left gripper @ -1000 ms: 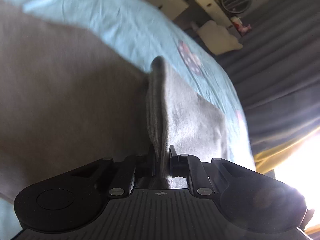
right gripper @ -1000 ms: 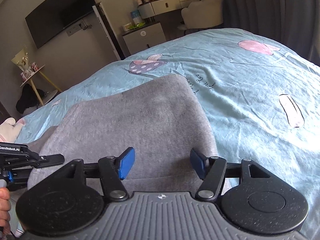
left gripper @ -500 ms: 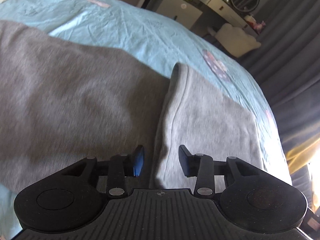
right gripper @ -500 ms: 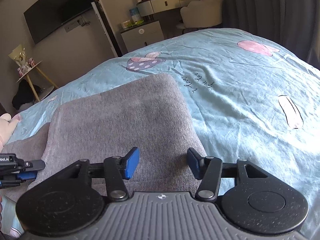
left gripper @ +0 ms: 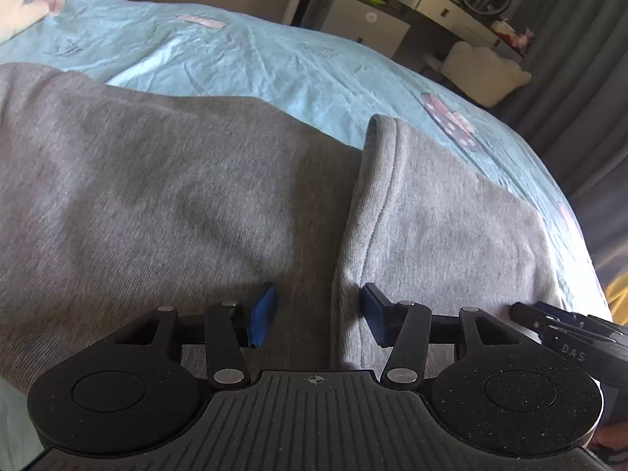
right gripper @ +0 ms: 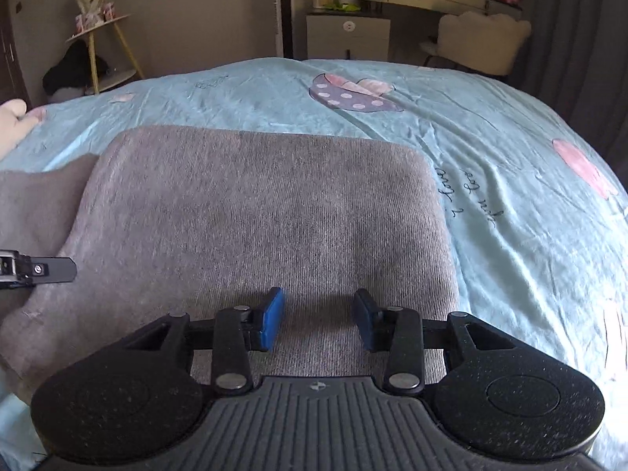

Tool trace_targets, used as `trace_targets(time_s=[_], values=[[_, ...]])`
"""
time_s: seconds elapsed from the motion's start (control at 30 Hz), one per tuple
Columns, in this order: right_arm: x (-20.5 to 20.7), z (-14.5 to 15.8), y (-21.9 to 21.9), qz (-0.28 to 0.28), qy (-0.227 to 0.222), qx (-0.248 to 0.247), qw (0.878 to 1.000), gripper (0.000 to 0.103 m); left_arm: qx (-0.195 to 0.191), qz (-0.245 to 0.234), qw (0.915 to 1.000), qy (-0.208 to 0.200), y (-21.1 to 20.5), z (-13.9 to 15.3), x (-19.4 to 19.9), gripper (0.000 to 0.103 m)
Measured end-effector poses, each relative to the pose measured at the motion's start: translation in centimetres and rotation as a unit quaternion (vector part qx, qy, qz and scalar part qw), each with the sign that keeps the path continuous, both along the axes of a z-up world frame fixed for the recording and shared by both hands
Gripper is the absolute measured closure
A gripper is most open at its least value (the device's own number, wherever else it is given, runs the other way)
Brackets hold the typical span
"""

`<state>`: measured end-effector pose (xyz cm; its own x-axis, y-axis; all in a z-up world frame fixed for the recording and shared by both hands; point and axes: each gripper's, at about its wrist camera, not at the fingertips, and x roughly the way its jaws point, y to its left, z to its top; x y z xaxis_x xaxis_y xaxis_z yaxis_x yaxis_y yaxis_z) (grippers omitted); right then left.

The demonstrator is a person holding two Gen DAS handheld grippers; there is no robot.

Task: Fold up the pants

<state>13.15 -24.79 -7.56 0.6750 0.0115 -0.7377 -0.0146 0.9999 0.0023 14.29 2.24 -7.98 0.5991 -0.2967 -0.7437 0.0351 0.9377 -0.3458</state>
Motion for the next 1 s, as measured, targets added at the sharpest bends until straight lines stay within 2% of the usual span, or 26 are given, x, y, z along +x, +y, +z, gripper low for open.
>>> trace_targets(time_s=[0.1,0.3,0.37,0.4,0.47,0.53,0.63,0.7,0.8,0.87,1.0], values=[[0.2,-0.1,-0.1,0.0,0.003,-0.003,1.0,0.064,-0.003,-0.001,1.0,-0.001,0.3,0.0,-0.3,0.047],[0.9,1.0,1.6,-0.015,0.032,-0.046,0.998,0.062,-0.024,0.018,0.9995,0.007,1.8,0.1,-1.3,0.048],[1.2,1.5,2.2,-0.019,0.039,-0.056,0.997,0.062,-0.037,0.037,0.9986,0.012,2.9,0.2,-1.6,0.049],[1.3,1.8,2.4,-0.017,0.039,-0.058,0.997,0.062,-0.035,0.052,0.998,0.011,3.4,0.3,-1.9,0.053],[1.5,2.7,3.1,-0.011,0.029,-0.057,0.998,0.062,-0.025,0.093,0.9953,0.006,4.8,0.7,-2.4,0.054],[2.1,3.9,4.0,0.008,0.013,-0.04,0.999,0.062,-0.02,0.154,0.9878,-0.001,6.9,1.1,-2.9,0.05],[4.1,5.6,6.2,0.044,-0.009,-0.002,0.999,0.058,0.002,0.24,0.9707,-0.008,9.4,1.2,-3.4,0.051],[6.0,6.3,8.3,0.066,-0.021,0.026,0.997,0.058,0.007,0.271,0.9624,-0.011,10.3,1.1,-3.5,0.053],[9.2,6.2,12.4,0.113,-0.03,0.065,0.991,0.058,0.018,0.28,0.9596,-0.016,10.2,1.0,-3.3,0.053],[11.4,5.1,15.2,0.136,-0.018,0.06,0.989,0.057,0.027,0.279,0.9598,-0.021,10.0,0.9,-3.1,0.052],[15.5,2.1,17.9,0.163,0.032,0.085,0.982,0.04,0.023,0.275,0.961,-0.024,10.4,0.8,-3.4,0.053]])
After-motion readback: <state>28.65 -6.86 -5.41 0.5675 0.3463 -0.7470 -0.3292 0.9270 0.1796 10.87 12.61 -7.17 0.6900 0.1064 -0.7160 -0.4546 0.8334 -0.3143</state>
